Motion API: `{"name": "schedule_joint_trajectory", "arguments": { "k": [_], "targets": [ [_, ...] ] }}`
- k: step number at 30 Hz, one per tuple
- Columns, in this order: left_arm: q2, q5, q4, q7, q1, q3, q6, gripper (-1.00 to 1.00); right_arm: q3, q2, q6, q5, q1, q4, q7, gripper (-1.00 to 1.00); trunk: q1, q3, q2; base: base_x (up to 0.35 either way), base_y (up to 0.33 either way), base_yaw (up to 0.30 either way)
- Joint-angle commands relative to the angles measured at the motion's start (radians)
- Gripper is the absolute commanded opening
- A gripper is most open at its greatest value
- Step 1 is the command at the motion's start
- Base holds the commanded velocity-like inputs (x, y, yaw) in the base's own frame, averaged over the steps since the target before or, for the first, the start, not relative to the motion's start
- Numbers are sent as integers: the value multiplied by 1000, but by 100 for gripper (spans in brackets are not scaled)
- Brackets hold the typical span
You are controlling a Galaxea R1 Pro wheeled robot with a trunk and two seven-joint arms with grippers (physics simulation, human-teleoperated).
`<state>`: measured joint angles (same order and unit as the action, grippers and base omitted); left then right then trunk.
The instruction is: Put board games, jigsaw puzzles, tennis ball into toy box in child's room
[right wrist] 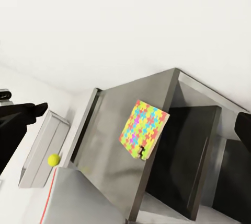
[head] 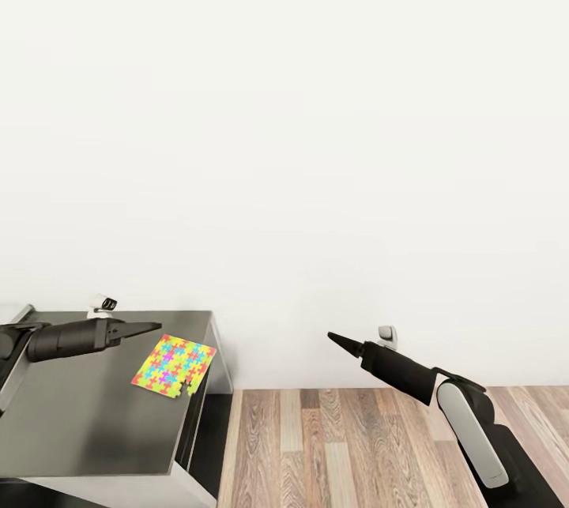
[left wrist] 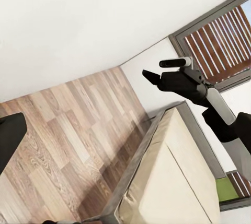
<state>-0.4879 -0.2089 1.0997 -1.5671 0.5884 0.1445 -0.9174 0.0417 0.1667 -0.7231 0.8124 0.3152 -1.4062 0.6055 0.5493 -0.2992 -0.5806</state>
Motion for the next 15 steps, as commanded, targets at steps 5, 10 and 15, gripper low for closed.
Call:
{"name": "schedule_joint_trajectory", "arguments": {
  "k": [5, 10, 15],
  "targets": [
    [-1, 0, -1, -4, 1, 0, -9, 100, 0, 1, -6, 5, 1, 0, -1, 100, 0, -1, -1, -1, 0, 0],
    [-3, 0, -1, -4, 1, 1, -10, 100, -1, 2, -6, 5, 1, -7, -1, 100, 0, -1, -1, -53, 120, 0],
    [-4, -1, -4, -4, 1, 1, -9, 100, -1, 2, -7, 6, 1, -8, -1, 100, 0, -1, -1, -22, 86, 0]
  ]
}}
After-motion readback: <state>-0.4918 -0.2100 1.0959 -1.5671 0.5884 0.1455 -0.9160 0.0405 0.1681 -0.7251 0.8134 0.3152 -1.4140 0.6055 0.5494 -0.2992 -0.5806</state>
